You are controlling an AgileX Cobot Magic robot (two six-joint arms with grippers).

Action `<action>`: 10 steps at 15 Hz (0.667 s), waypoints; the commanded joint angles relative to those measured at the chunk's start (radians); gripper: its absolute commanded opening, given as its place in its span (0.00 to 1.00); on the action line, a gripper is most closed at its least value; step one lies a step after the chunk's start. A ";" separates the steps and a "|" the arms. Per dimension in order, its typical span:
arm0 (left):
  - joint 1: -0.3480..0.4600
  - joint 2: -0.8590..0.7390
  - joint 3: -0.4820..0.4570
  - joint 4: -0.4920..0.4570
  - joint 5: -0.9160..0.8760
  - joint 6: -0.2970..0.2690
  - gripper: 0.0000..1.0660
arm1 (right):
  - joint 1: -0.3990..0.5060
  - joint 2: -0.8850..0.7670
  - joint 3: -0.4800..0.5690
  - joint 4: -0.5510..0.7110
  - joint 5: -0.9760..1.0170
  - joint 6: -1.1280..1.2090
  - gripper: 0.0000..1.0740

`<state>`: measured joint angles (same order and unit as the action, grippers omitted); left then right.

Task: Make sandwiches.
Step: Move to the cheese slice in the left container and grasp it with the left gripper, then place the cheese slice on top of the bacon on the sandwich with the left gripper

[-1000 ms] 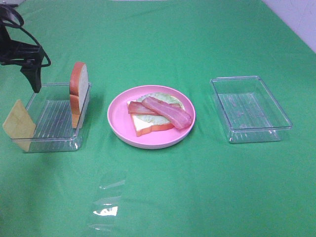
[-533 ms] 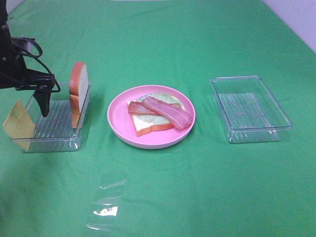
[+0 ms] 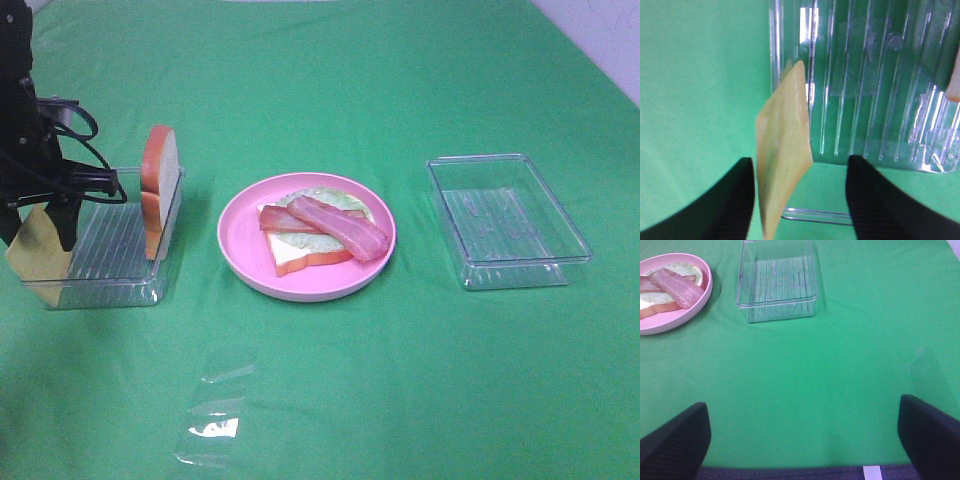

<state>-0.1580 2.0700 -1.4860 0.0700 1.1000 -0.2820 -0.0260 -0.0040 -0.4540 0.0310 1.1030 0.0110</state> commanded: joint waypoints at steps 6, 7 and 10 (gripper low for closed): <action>0.002 0.006 0.006 0.006 0.023 0.015 0.00 | -0.001 -0.028 0.002 0.000 -0.004 -0.001 0.91; 0.002 0.006 0.005 0.006 0.024 0.018 0.00 | -0.001 -0.028 0.002 0.000 -0.004 -0.001 0.91; 0.002 -0.023 -0.003 -0.004 0.024 0.018 0.00 | -0.001 -0.028 0.002 0.000 -0.004 -0.001 0.91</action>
<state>-0.1580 2.0470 -1.5070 0.0710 1.1250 -0.2620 -0.0260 -0.0040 -0.4540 0.0310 1.1030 0.0110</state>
